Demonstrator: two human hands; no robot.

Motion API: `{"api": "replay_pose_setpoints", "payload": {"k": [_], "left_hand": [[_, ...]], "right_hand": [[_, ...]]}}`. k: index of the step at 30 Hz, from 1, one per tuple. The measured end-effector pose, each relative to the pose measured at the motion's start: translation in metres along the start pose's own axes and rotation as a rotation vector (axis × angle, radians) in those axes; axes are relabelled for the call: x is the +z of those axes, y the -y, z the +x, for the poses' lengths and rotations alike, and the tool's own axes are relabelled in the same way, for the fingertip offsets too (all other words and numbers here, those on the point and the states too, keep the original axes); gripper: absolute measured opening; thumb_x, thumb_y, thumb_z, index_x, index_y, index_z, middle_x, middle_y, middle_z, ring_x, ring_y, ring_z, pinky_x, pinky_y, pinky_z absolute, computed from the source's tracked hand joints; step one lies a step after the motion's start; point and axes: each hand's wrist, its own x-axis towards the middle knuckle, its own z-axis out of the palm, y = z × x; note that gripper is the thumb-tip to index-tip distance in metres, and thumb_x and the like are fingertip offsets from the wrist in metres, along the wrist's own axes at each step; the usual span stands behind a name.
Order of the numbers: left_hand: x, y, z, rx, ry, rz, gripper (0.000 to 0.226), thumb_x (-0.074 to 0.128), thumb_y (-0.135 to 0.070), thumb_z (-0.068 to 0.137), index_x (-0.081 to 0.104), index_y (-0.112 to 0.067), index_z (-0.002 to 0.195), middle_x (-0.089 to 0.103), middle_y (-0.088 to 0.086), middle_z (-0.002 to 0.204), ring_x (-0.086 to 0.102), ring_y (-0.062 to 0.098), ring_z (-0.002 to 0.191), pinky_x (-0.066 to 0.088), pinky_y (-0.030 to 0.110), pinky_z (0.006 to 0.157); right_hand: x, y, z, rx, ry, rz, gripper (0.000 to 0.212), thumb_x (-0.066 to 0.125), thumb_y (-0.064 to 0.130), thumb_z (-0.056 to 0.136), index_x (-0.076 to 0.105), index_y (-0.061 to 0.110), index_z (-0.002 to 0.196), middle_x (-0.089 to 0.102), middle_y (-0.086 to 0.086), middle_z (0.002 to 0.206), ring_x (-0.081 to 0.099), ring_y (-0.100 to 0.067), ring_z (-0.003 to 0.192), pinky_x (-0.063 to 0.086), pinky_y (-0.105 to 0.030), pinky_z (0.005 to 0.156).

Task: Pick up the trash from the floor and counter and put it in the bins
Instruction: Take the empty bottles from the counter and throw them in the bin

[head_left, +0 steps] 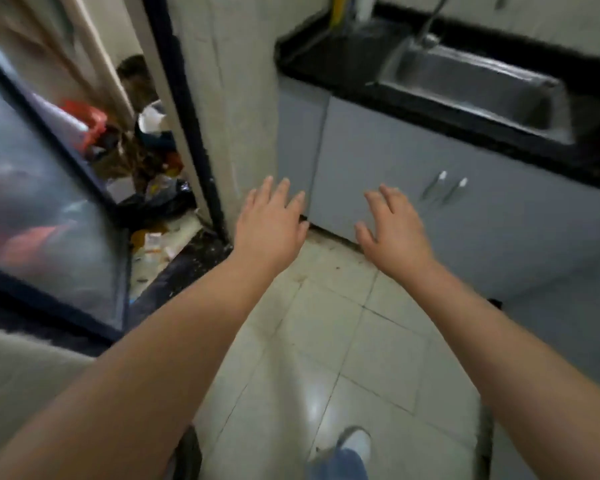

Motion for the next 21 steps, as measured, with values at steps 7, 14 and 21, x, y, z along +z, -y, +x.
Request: {"api": "replay_pose_setpoints", "payload": {"k": [7, 14, 21], "left_hand": [[-0.086, -0.282, 0.06, 0.512, -0.053, 0.017, 0.052, 0.036, -0.034, 0.1, 0.027, -0.013, 0.147, 0.021, 0.01, 0.158, 0.011, 0.028, 0.148, 0.012, 0.039, 0.121], [-0.097, -0.531, 0.053, 0.878, -0.076, 0.038, 0.053, 0.038, -0.03, 0.099, 0.023, -0.016, 0.148, 0.029, 0.01, 0.154, 0.017, 0.029, 0.146, 0.02, 0.038, 0.119], [-0.082, -0.699, 0.014, 1.154, -0.031, 0.045, 0.048, 0.042, -0.028, 0.097, 0.034, -0.014, 0.143, 0.039, 0.011, 0.147, 0.029, 0.029, 0.14, 0.029, 0.039, 0.114]], "right_hand": [[-0.169, -0.215, -0.081, 0.449, -0.289, -0.002, 0.058, 0.048, 0.025, 0.093, 0.028, 0.006, 0.144, 0.019, -0.017, 0.156, 0.014, -0.03, 0.146, 0.014, -0.041, 0.121], [-0.259, -0.393, -0.206, 0.864, -0.369, -0.088, 0.057, 0.045, 0.027, 0.094, 0.026, 0.01, 0.145, 0.019, -0.013, 0.157, 0.012, -0.027, 0.147, 0.014, -0.04, 0.122], [-0.293, -0.498, -0.332, 1.3, -0.368, -0.106, 0.056, 0.045, 0.029, 0.094, 0.028, 0.01, 0.144, 0.025, -0.013, 0.155, 0.019, -0.028, 0.144, 0.022, -0.041, 0.118]]}}
